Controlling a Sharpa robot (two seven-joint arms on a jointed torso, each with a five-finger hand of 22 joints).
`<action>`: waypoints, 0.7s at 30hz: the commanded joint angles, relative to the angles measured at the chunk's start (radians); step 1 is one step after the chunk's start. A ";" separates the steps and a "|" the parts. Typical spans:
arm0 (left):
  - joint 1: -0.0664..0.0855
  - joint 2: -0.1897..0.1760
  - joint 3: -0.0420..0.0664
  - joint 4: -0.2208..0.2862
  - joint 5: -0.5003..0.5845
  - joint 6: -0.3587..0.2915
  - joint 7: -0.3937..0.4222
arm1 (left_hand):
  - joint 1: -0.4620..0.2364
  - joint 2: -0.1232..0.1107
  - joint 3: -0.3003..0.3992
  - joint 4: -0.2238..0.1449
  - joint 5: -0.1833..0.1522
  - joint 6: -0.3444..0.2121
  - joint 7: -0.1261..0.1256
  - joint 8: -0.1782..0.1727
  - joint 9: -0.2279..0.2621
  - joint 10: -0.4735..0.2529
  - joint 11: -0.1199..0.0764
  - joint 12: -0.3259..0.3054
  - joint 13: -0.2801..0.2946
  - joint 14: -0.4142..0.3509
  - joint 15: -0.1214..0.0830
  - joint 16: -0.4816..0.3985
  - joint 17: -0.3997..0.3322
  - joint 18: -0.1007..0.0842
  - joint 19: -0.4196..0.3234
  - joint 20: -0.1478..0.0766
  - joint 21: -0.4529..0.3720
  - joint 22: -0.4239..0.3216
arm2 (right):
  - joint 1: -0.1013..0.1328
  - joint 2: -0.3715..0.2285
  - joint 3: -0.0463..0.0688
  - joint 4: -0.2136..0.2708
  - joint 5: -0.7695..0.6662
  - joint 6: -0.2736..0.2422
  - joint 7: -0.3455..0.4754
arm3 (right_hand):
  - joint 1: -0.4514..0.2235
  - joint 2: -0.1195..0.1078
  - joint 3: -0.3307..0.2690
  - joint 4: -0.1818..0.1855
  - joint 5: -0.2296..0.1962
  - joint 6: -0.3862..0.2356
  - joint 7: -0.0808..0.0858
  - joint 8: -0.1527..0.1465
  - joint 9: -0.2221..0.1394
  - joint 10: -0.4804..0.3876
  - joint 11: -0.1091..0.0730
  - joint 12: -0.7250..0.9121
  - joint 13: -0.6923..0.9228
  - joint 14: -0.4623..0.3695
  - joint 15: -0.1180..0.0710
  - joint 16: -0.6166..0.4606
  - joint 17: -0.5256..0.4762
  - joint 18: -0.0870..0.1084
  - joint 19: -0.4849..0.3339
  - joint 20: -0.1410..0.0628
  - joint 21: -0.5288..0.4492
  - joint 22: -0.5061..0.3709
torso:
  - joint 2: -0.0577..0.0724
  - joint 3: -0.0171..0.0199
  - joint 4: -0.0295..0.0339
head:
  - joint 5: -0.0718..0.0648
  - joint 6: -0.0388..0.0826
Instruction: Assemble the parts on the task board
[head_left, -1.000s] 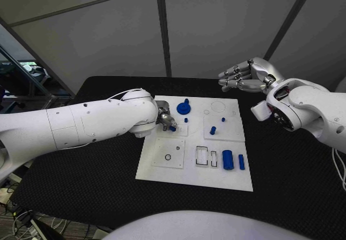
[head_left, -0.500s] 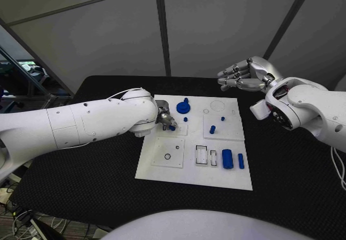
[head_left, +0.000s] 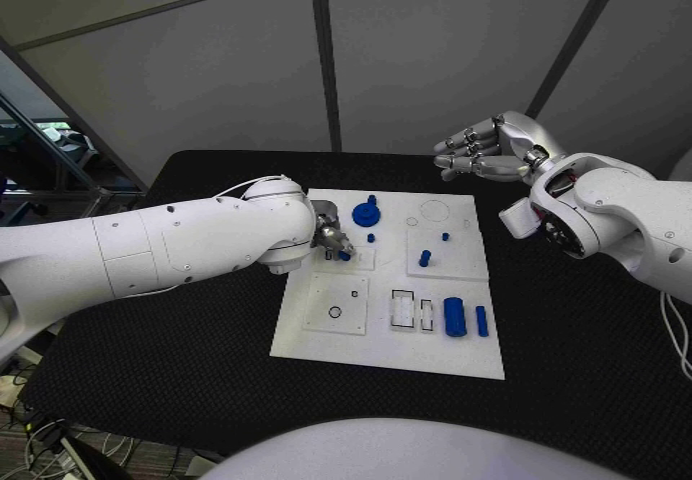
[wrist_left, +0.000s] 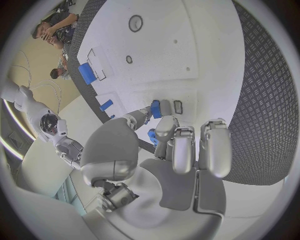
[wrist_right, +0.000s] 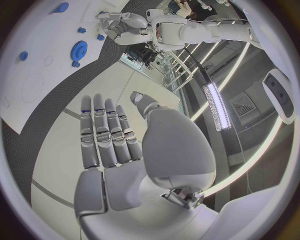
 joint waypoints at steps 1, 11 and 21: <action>0.000 0.000 -0.001 0.000 -0.009 0.015 -0.012 | -0.004 -0.005 -0.006 0.001 0.002 0.009 -0.001 0.007 -0.002 0.010 0.000 0.004 0.000 0.101 -0.008 0.003 0.255 -0.033 0.008 -0.001 0.003 0.069 | 0.003 0.001 0.001 0.000 0.000 0.004 0.007 | -0.012 0.000 -0.004 0.000 0.002 -0.007 0.003 -0.005 0.000 -0.009 0.001 -0.002 -0.001 -0.007 -0.001 -0.005 -0.001 0.010 0.007 -0.002 -0.007 -0.001 | 0.000 0.0003 0.0003 | 0.001 0.000; 0.000 0.005 -0.001 -0.008 -0.009 0.006 -0.010 | -0.021 -0.003 -0.059 0.035 0.002 0.013 0.000 0.012 -0.024 0.013 0.000 0.003 -0.002 0.101 -0.008 0.003 0.255 -0.033 0.010 -0.002 0.003 0.072 | 0.003 0.001 0.001 0.000 0.000 0.004 0.006 | -0.014 0.000 -0.006 0.001 0.004 -0.007 0.003 -0.005 0.000 -0.009 0.002 -0.001 -0.001 -0.008 -0.001 -0.005 -0.002 0.010 0.008 -0.002 -0.009 -0.002 | 0.001 -0.0002 -0.0010 | -0.001 -0.001; 0.000 0.009 -0.001 -0.014 -0.009 -0.001 -0.007 | -0.037 0.002 -0.117 0.070 0.002 0.015 0.002 0.019 -0.042 0.014 0.002 0.004 -0.001 0.101 -0.007 0.003 0.255 -0.034 0.011 -0.001 0.003 0.074 | 0.003 0.003 0.001 0.000 0.000 0.005 0.005 | -0.015 0.000 -0.008 0.002 0.004 -0.008 0.004 -0.005 0.000 -0.010 0.002 -0.001 -0.001 -0.009 0.000 -0.006 -0.003 0.010 0.008 -0.001 -0.011 -0.004 | 0.001 0.0002 0.0002 | -0.002 -0.002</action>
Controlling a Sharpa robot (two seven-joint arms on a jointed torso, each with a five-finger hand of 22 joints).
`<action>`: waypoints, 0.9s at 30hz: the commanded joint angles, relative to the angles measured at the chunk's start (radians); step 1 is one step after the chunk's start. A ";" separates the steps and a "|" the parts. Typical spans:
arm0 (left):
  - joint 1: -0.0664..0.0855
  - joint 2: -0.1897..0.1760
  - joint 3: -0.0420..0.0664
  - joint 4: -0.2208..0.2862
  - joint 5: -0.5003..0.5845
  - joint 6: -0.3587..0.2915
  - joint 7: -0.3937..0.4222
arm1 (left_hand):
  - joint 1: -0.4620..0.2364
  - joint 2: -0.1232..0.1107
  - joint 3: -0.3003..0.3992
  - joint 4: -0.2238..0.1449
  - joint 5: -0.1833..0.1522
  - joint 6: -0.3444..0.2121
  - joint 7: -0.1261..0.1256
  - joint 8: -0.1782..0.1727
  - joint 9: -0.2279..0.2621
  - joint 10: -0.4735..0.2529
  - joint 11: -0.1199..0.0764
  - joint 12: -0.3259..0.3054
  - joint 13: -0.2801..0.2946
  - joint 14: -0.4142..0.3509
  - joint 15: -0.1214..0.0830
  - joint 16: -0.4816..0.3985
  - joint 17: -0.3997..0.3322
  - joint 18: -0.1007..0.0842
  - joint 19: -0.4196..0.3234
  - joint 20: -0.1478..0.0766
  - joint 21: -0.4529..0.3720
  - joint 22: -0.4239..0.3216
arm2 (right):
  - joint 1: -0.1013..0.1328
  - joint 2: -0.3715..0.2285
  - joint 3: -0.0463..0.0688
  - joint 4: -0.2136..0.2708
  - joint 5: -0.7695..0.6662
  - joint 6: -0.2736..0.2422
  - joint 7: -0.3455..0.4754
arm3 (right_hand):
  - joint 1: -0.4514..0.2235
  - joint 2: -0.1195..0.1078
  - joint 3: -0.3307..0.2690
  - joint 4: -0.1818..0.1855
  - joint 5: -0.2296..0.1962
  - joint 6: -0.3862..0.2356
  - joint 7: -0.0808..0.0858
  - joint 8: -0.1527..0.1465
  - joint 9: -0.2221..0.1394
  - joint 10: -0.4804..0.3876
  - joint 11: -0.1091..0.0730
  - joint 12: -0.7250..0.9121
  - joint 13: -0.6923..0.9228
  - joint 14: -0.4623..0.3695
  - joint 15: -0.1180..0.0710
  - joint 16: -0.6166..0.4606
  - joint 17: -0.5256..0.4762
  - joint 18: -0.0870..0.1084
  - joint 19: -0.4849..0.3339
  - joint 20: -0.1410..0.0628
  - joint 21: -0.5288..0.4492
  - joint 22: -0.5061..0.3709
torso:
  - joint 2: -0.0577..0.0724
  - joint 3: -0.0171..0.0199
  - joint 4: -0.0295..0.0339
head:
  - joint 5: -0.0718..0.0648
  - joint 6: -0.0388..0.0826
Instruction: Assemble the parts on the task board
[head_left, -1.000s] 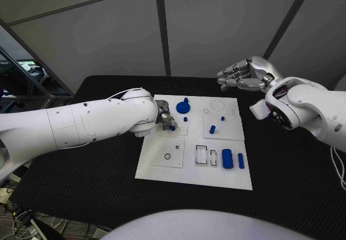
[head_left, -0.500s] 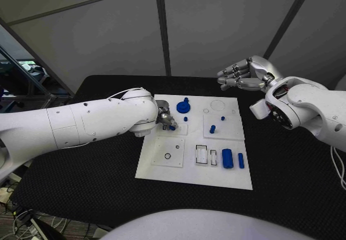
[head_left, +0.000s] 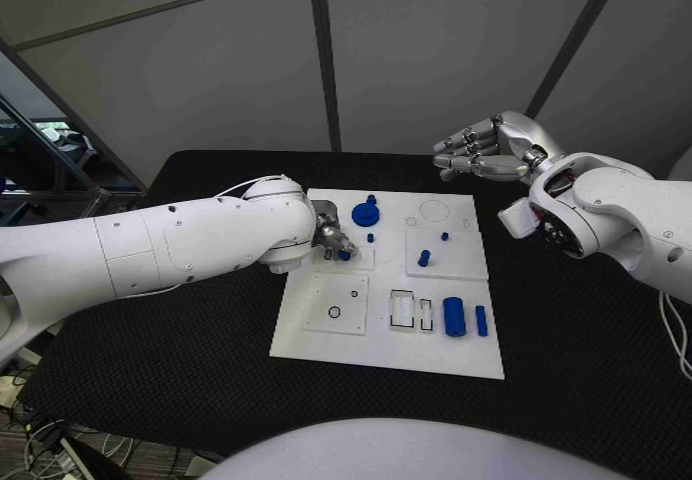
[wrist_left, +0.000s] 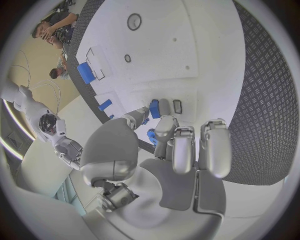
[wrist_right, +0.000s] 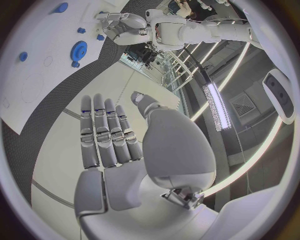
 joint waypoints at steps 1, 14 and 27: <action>0.000 0.002 0.000 -0.002 -0.009 0.000 -0.006 | -0.010 -0.002 -0.011 0.001 0.002 0.008 0.002 0.004 -0.002 0.007 0.002 0.004 0.001 0.101 -0.007 0.003 0.255 -0.034 0.007 0.003 0.004 0.074 | 0.003 0.002 0.001 0.000 0.000 0.005 0.006 | -0.007 0.000 -0.006 -0.001 0.004 -0.005 0.000 -0.005 0.000 -0.007 -0.001 -0.001 -0.002 -0.009 0.000 -0.006 -0.001 0.010 0.008 -0.001 -0.005 -0.001 | 0.000 -0.0001 0.0006 | 0.000 -0.002; 0.000 0.004 0.000 0.000 -0.009 0.004 -0.004 | -0.009 -0.001 -0.025 0.006 0.003 0.009 0.002 0.006 -0.006 0.009 0.002 0.006 0.003 0.101 -0.007 0.003 0.255 -0.035 0.010 0.003 0.006 0.078 | 0.003 0.002 0.001 0.000 0.000 0.013 0.007 | -0.007 0.000 -0.007 -0.001 0.005 -0.006 0.000 -0.005 0.000 -0.007 -0.001 -0.001 -0.002 -0.012 0.001 -0.006 -0.002 0.010 0.007 0.000 -0.008 -0.003 | 0.000 -0.0005 0.0006 | -0.002 -0.004; 0.001 0.004 0.000 0.009 -0.009 0.005 -0.007 | -0.005 0.003 -0.028 0.007 0.003 0.010 0.001 0.008 -0.008 0.010 0.002 0.008 0.005 0.101 -0.007 0.003 0.256 -0.035 0.011 0.003 0.007 0.081 | 0.003 0.005 0.001 -0.004 0.000 0.014 0.008 | -0.007 0.000 -0.007 -0.001 0.005 -0.006 0.000 -0.005 0.000 -0.007 -0.001 -0.001 -0.002 -0.012 0.001 -0.006 -0.002 0.010 0.007 0.000 -0.008 -0.003 | 0.000 -0.0004 0.0007 | -0.001 -0.005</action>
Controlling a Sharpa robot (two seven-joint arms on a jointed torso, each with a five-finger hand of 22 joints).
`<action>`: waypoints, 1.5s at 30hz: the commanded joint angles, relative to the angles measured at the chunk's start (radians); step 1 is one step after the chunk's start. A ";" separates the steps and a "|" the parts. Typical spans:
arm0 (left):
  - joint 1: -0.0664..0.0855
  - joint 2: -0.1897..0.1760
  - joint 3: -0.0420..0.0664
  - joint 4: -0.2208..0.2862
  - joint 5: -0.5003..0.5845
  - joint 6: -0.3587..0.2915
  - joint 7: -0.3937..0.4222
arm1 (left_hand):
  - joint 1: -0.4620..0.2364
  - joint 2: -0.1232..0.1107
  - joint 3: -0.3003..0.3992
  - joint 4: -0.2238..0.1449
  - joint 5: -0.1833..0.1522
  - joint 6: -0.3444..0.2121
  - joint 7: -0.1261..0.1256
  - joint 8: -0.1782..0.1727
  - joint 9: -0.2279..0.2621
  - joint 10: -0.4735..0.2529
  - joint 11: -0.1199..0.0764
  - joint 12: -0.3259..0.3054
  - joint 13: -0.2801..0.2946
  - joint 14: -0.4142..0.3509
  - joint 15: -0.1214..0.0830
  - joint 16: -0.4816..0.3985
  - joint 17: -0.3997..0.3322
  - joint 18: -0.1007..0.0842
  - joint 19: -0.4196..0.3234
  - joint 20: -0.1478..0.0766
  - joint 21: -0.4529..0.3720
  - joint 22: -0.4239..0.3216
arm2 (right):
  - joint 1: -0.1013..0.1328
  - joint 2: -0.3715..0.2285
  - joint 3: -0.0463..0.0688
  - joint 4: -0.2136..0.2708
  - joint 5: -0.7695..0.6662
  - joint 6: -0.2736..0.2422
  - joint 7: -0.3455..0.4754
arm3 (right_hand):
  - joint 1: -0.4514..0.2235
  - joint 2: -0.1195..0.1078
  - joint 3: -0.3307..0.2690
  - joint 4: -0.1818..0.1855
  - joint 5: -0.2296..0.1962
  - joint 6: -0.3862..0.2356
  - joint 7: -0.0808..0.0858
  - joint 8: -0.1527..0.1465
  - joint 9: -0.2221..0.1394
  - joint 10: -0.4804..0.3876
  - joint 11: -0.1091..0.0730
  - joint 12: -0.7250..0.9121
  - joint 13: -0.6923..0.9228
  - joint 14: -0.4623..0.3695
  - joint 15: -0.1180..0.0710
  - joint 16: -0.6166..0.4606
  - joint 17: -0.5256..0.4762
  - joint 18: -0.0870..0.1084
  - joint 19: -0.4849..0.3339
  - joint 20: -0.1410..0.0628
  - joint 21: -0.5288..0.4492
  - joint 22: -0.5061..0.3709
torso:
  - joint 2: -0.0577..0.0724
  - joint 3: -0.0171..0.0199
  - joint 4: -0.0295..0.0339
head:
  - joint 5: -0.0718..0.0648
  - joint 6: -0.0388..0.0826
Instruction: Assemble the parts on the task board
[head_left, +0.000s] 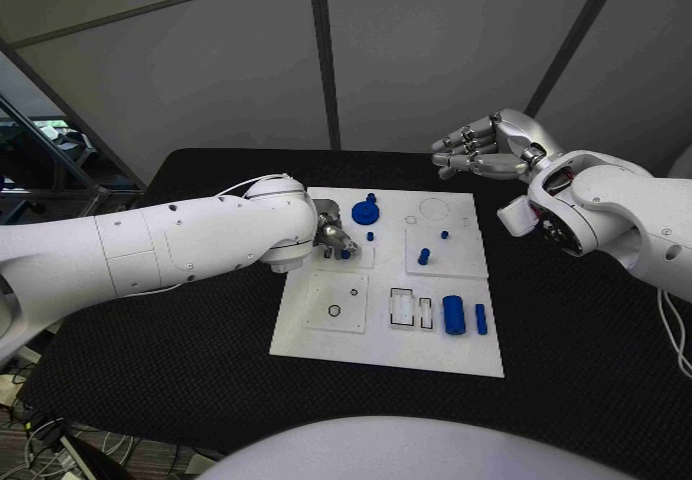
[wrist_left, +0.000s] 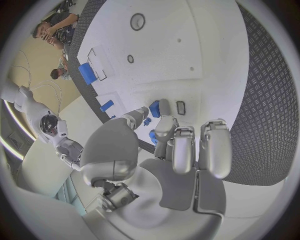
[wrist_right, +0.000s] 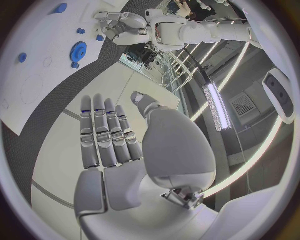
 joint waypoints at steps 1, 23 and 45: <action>0.001 0.000 0.000 0.002 -0.008 0.005 -0.007 | -0.003 0.005 -0.006 0.000 0.004 0.007 -0.003 0.007 -0.001 0.008 -0.002 0.004 0.002 0.101 -0.007 0.003 0.256 -0.035 0.008 -0.001 0.004 0.082 | 0.003 0.001 0.001 -0.001 0.000 0.009 0.008 | -0.007 0.000 -0.007 -0.001 0.005 -0.006 0.000 -0.005 0.000 -0.007 -0.001 -0.001 -0.001 -0.005 0.001 -0.006 -0.001 0.010 0.007 0.000 -0.003 -0.001 | 0.000 0.0003 -0.0002 | 0.002 0.000; 0.000 -0.024 0.086 0.018 -0.009 0.000 -0.007 | -0.016 -0.014 -0.108 0.042 0.002 -0.014 0.004 0.016 -0.017 -0.023 0.003 -0.029 -0.043 0.101 -0.004 0.002 0.254 -0.029 -0.008 0.001 -0.015 0.056 | 0.002 0.004 0.001 -0.013 0.000 0.011 0.008 | -0.007 0.001 -0.009 -0.001 0.005 -0.006 0.001 -0.005 0.001 -0.008 -0.001 0.000 -0.001 -0.008 0.002 -0.007 -0.003 0.010 0.007 0.001 -0.007 -0.003 | 0.000 -0.0004 0.0009 | -0.001 0.001; 0.056 0.032 0.153 -0.229 -0.008 0.239 0.005 | 0.213 0.091 -0.417 0.129 -0.043 -0.128 0.063 -0.072 -0.149 -0.160 0.055 -0.128 -0.205 0.082 0.041 -0.038 0.212 -0.007 -0.069 0.043 -0.093 -0.035 | 0.002 0.019 0.000 -0.037 0.002 0.017 0.009 | -0.008 0.001 -0.013 0.000 0.006 -0.007 0.001 -0.004 0.001 -0.008 0.000 0.001 -0.001 -0.010 0.003 -0.006 -0.005 0.010 0.007 0.001 -0.011 -0.006 | 0.000 -0.0003 -0.0031 | 0.016 0.030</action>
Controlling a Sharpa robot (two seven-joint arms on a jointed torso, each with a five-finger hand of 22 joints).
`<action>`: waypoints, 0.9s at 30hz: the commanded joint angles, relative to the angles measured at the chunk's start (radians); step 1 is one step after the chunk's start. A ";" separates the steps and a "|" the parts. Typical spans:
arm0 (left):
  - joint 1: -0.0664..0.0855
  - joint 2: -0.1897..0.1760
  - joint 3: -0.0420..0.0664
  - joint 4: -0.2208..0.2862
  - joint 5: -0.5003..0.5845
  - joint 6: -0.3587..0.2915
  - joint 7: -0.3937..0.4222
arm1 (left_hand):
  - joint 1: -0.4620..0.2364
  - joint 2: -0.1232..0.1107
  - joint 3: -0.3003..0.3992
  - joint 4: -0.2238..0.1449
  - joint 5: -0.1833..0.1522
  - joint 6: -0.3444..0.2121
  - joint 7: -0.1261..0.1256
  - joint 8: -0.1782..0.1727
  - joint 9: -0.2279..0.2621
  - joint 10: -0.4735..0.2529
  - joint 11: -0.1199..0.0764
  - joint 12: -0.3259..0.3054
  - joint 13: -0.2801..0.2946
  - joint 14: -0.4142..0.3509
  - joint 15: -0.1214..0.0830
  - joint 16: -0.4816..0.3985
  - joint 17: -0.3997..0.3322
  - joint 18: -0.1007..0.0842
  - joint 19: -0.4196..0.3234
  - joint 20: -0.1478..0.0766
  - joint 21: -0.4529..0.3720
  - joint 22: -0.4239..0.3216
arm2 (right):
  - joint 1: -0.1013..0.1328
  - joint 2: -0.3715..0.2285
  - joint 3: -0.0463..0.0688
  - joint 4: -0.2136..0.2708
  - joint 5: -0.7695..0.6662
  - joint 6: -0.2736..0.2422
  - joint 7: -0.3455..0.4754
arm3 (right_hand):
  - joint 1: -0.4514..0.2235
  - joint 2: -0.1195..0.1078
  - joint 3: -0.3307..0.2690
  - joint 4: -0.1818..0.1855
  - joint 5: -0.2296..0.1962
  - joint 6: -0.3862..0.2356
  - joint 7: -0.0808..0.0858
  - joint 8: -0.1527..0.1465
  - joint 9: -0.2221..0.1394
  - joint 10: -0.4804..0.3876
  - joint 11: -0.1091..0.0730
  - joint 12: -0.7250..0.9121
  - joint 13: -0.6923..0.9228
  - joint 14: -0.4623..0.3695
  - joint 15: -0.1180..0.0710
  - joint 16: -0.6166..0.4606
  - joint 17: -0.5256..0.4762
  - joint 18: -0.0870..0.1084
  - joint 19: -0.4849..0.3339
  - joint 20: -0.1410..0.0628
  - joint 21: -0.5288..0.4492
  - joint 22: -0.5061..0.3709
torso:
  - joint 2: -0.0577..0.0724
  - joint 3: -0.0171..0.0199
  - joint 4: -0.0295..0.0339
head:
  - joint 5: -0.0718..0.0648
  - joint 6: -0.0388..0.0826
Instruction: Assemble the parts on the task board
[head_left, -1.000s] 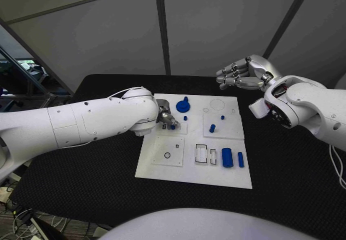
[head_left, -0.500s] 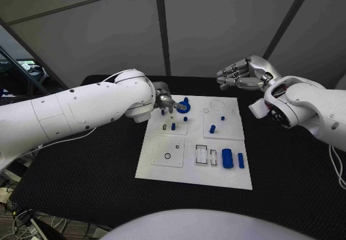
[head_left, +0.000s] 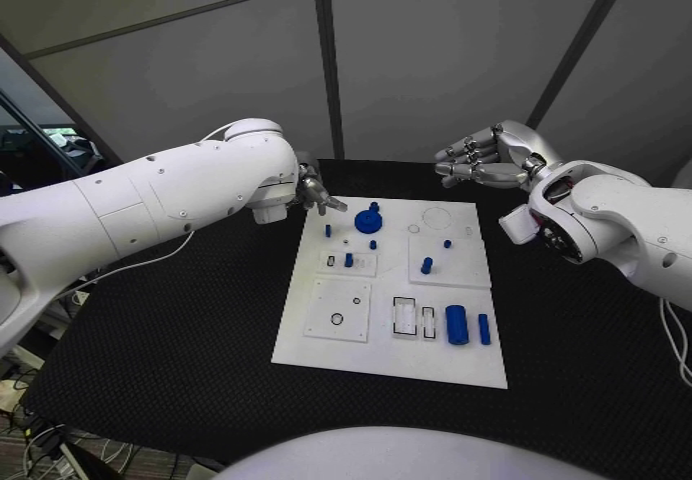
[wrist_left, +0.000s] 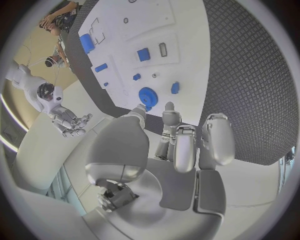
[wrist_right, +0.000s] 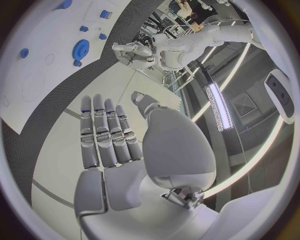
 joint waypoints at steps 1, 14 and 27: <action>0.002 0.023 -0.008 -0.063 -0.008 0.088 0.017 | 0.022 0.007 -0.004 -0.002 0.001 -0.006 0.003 -0.014 -0.012 -0.007 -0.001 -0.002 -0.004 0.085 0.009 -0.008 0.211 -0.007 -0.001 0.005 -0.005 -0.002 | 0.002 0.000 0.001 0.000 0.002 0.008 0.009 | -0.007 0.003 -0.007 0.000 0.007 -0.007 0.001 -0.004 0.001 -0.008 -0.001 0.001 -0.001 -0.006 -0.001 -0.006 -0.002 0.010 0.007 0.001 -0.004 -0.002 | 0.001 -0.0010 -0.0033 | 0.005 0.006; -0.006 0.116 -0.030 -0.235 -0.041 0.128 0.071 | 0.028 0.022 -0.019 0.009 0.000 0.020 0.002 -0.023 -0.032 0.006 -0.001 0.018 0.009 0.087 0.010 -0.004 0.216 -0.010 0.008 0.008 0.004 0.014 | 0.002 0.004 0.001 -0.001 0.002 0.010 0.010 | -0.007 0.003 -0.007 0.000 0.007 -0.007 0.001 -0.004 0.001 -0.008 -0.001 0.001 -0.001 -0.006 -0.001 -0.006 -0.002 0.010 0.007 0.001 -0.004 -0.002 | 0.001 -0.0004 -0.0020 | 0.005 0.008; -0.027 0.148 -0.031 -0.268 -0.069 0.135 0.080 | -0.003 0.038 -0.057 0.011 0.001 0.043 -0.002 -0.023 -0.044 0.014 -0.004 0.029 0.011 0.091 0.008 0.004 0.223 -0.012 0.016 0.006 0.012 0.027 | 0.002 0.008 0.001 -0.003 0.001 0.010 0.011 | -0.007 0.003 -0.007 0.000 0.007 -0.007 0.001 -0.004 0.001 -0.008 -0.001 0.001 -0.001 -0.006 -0.001 -0.006 -0.002 0.010 0.007 0.001 -0.004 -0.002 | 0.001 0.0000 -0.0015 | 0.008 0.002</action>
